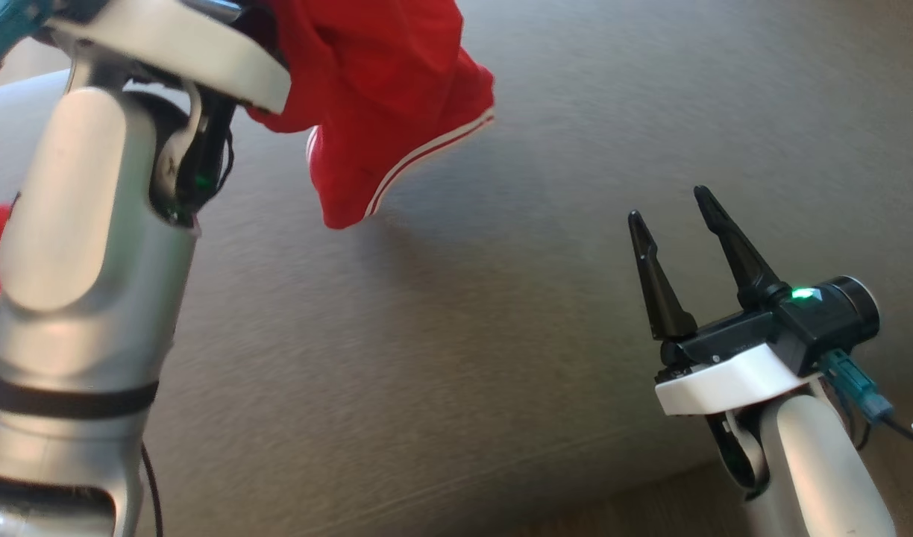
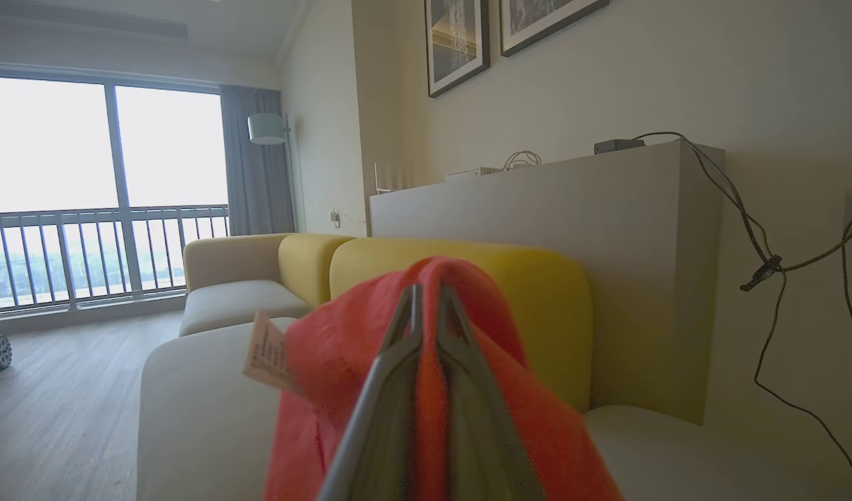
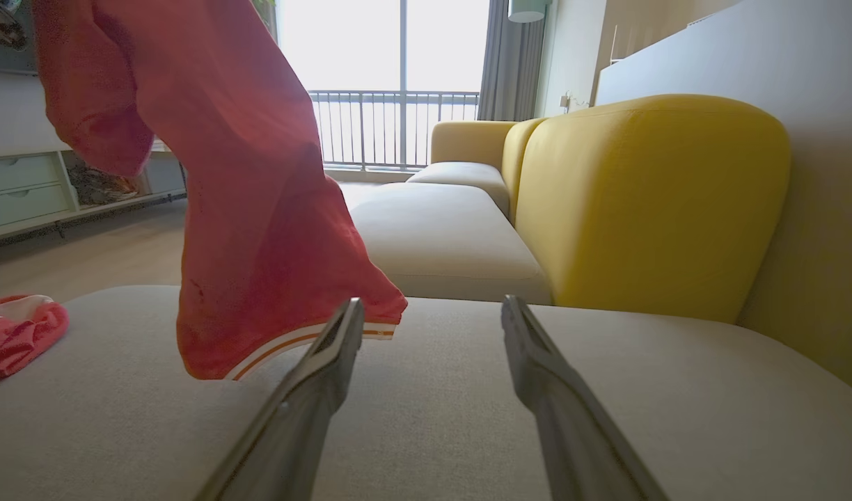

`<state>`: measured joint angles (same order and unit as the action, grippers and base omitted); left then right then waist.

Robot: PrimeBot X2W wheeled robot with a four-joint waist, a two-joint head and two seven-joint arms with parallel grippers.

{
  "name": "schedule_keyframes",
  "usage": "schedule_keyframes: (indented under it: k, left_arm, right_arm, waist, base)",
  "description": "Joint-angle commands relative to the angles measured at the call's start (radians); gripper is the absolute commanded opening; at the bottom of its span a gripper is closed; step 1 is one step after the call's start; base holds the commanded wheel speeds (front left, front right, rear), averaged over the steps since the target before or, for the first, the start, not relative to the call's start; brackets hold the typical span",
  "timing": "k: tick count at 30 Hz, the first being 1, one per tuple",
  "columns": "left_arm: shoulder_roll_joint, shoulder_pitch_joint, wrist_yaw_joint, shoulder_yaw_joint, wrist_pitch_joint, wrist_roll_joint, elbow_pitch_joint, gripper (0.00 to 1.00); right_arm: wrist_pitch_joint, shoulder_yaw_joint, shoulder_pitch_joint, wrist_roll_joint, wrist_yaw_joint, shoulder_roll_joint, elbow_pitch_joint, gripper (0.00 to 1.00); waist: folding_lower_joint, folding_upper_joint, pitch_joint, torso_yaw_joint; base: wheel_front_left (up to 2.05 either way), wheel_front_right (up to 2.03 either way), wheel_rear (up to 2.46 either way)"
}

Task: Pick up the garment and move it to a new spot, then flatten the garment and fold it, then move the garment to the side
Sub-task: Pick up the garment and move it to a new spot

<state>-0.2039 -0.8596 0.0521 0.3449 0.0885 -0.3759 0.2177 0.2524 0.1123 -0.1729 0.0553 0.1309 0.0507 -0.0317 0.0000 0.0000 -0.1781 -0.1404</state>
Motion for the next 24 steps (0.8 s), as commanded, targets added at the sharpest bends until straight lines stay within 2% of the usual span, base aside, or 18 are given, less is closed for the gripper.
schedule_keyframes:
  k: [1, 4, 7, 11, 14, 18, 21, 22, 24]
  left_arm:
    - [-0.031, -0.069, -0.007, -0.032, -0.002, 0.018, -0.014, 0.0]
    - [-0.051, -0.141, -0.036, -0.038, 0.02, 0.062, 0.077, 0.0]
    - [-0.085, -0.212, -0.063, -0.057, 0.048, 0.099, 0.124, 0.0]
    - [-0.153, -0.28, -0.102, -0.071, 0.088, 0.166, 0.177, 0.0]
    - [-0.157, -0.274, -0.104, -0.034, 0.087, 0.203, 0.219, 0.0]
    - [-0.072, -0.198, -0.066, 0.065, 0.064, 0.208, 0.264, 0.0]
    - [0.023, -0.117, -0.056, 0.137, 0.073, 0.201, 0.308, 0.0]
    - [0.061, -0.089, -0.055, 0.154, 0.082, 0.19, 0.331, 0.04]
    - [0.113, -0.04, -0.056, 0.186, 0.097, 0.171, 0.387, 0.0]
  right_arm:
    - [0.009, 0.027, -0.026, 0.006, 0.0, -0.001, 0.037, 1.0]
    - [0.009, 0.04, -0.037, 0.026, 0.0, -0.001, 0.05, 1.0]
    - [0.009, 0.05, -0.039, 0.048, 0.0, -0.001, 0.065, 1.0]
    - [0.009, 0.063, -0.031, 0.062, 0.0, -0.001, 0.071, 1.0]
    - [0.009, 0.06, -0.023, 0.064, 0.0, -0.001, 0.072, 1.0]
    - [0.009, 0.058, -0.018, 0.063, 0.0, -0.001, 0.078, 1.0]
    - [0.009, 0.06, -0.019, 0.06, 0.0, -0.001, 0.082, 1.0]
    - [0.009, 0.062, -0.02, 0.059, 0.0, -0.001, 0.082, 1.0]
    - [0.009, 0.07, -0.025, 0.054, 0.0, -0.001, 0.08, 1.0]
  waist:
    - [0.0, 0.0, -0.033, -0.09]
    - [0.0, 0.0, -0.059, -0.177]
    - [0.0, 0.0, -0.073, -0.232]
    - [0.0, 0.0, -0.074, -0.278]
    - [0.0, 0.0, -0.063, -0.283]
    - [0.0, 0.0, -0.055, -0.271]
    - [0.0, 0.0, -0.056, -0.261]
    - [0.0, 0.0, -0.056, -0.258]
    - [0.0, 0.0, -0.057, -0.257]
  base:
    - [0.0, 0.0, 0.0]
    - [0.0, 0.0, 0.0]
    - [0.0, 0.0, 0.0]
    - [0.0, 0.0, 0.0]
    - [0.0, 0.0, 0.0]
    - [0.0, 0.0, 0.0]
    - [0.0, 0.0, 0.0]
    - [0.0, 0.0, 0.0]
    - [0.0, 0.0, 0.0]
